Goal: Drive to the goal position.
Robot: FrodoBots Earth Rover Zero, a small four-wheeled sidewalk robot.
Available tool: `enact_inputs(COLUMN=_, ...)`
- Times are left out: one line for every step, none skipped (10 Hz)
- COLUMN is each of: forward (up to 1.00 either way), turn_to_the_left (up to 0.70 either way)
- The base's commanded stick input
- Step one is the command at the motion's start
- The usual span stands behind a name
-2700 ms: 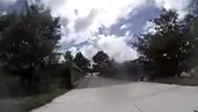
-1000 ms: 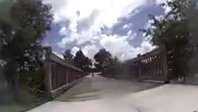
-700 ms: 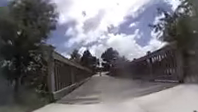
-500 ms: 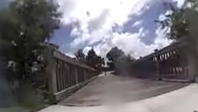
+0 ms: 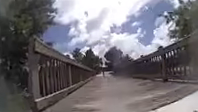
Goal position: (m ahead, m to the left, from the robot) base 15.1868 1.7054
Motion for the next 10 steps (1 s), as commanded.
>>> enact_inputs(forward=1.00, turn_to_the_left=0.00)
enact_inputs(forward=1.00, turn_to_the_left=0.00)
enact_inputs(forward=1.00, turn_to_the_left=0.00)
enact_inputs(forward=1.00, turn_to_the_left=0.00)
enact_inputs(forward=1.00, turn_to_the_left=0.00)
enact_inputs(forward=1.00, turn_to_the_left=0.00)
enact_inputs(forward=1.00, turn_to_the_left=0.00)
enact_inputs(forward=1.00, turn_to_the_left=0.00)
enact_inputs(forward=1.00, turn_to_the_left=0.00)
enact_inputs(forward=1.00, turn_to_the_left=0.00)
